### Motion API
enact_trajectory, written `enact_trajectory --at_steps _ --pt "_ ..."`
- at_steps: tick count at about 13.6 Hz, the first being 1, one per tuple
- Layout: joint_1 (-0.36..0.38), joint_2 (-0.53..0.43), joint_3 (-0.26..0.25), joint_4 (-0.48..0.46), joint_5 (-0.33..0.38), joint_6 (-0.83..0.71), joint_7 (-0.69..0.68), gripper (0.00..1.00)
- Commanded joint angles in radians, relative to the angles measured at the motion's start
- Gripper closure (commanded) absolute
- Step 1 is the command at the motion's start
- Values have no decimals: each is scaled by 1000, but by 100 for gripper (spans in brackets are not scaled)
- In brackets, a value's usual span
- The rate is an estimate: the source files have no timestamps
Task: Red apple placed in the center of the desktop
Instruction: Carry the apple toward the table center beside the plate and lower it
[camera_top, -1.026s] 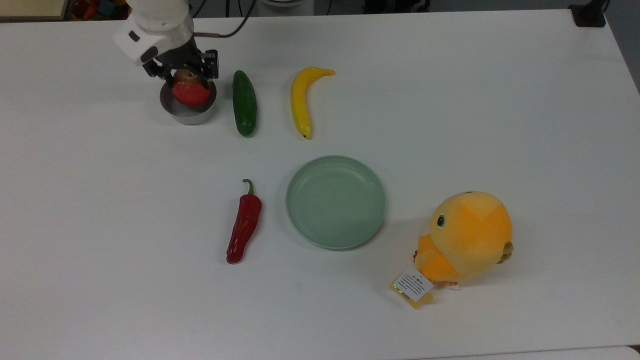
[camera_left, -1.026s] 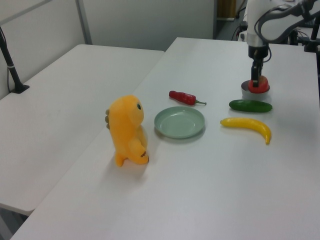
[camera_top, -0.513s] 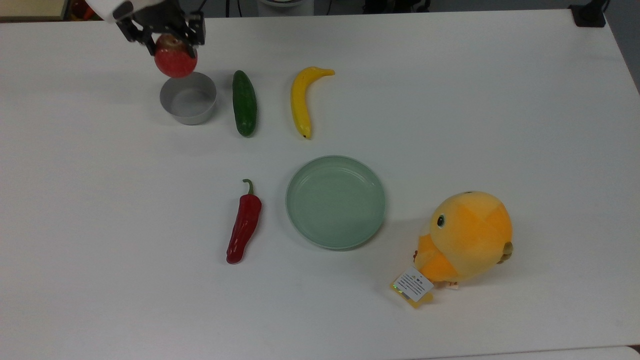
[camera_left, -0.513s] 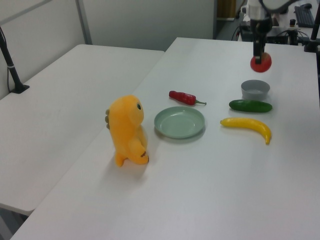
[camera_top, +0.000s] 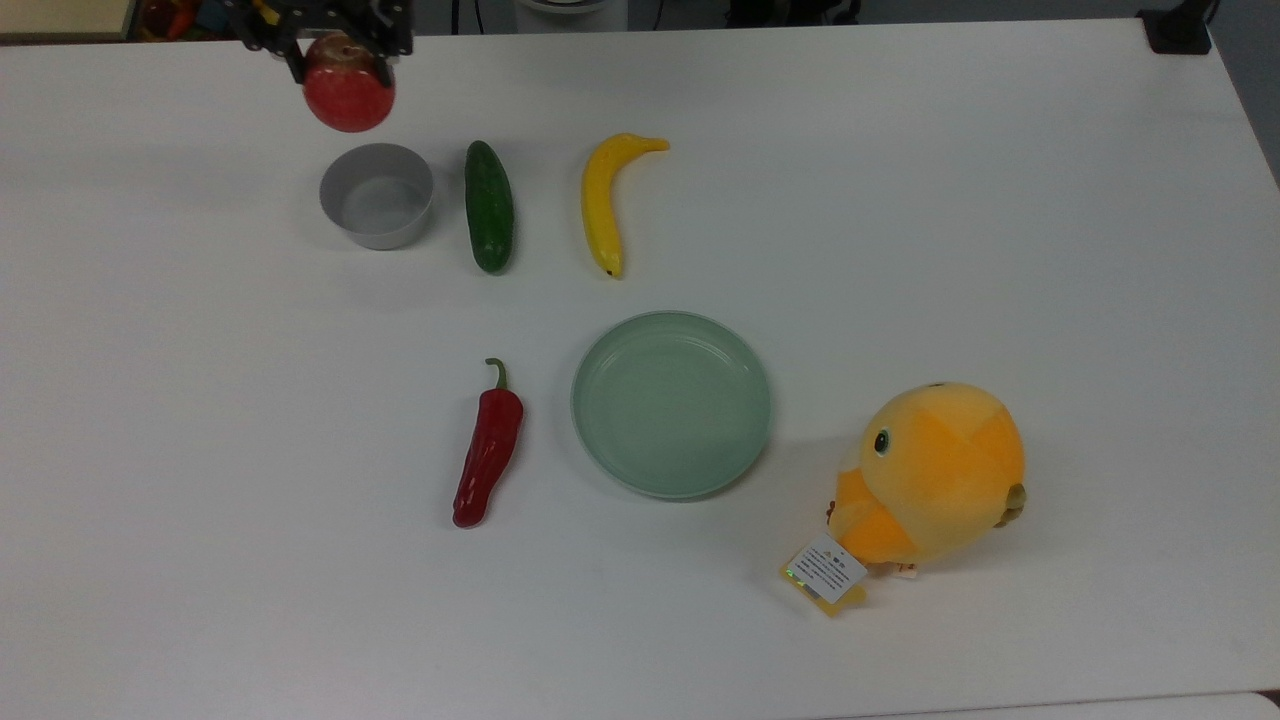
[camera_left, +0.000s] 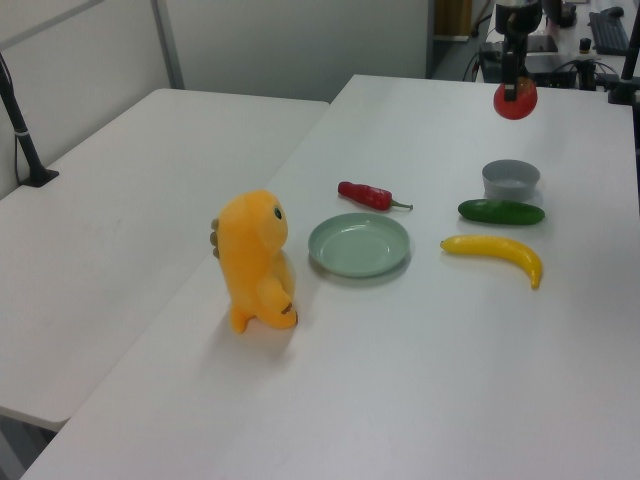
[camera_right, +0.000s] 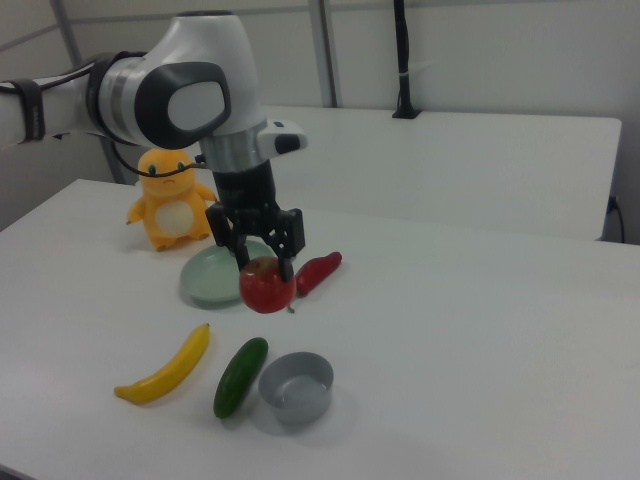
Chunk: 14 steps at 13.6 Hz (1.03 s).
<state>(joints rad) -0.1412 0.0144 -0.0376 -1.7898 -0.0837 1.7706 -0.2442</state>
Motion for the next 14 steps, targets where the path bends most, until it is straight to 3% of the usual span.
enact_trajectory --at_steps 1,7,14 --pt "75 21 -2 17 8 62 103 40" --pt "193 142 7 13 16 278 288 40" --pt "198 266 35 12 16 469 347 39"
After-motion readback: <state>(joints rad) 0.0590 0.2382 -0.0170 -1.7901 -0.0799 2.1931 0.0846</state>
